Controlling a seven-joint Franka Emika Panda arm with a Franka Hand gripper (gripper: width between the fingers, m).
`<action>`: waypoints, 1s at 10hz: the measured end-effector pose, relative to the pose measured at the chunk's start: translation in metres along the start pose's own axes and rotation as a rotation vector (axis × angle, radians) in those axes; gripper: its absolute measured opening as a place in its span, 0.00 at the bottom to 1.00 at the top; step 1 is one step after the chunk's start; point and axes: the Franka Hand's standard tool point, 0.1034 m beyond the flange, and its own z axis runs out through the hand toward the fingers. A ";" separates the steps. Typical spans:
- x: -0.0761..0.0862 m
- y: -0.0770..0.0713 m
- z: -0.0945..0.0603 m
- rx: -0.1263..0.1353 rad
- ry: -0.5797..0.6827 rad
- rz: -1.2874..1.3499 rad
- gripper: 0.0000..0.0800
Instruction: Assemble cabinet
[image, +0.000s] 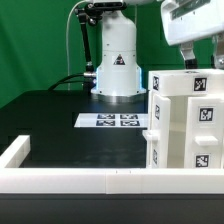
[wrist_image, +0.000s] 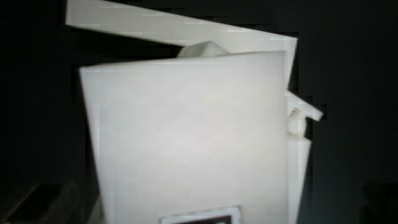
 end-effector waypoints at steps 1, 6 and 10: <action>0.000 0.001 0.001 -0.001 0.001 -0.016 1.00; -0.009 -0.011 -0.005 -0.109 -0.003 -0.648 1.00; -0.010 -0.017 -0.006 -0.130 -0.030 -1.089 1.00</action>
Offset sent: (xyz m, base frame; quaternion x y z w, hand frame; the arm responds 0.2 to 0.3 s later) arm 0.0045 0.0005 0.0034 -0.0619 0.0218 -0.2248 0.9722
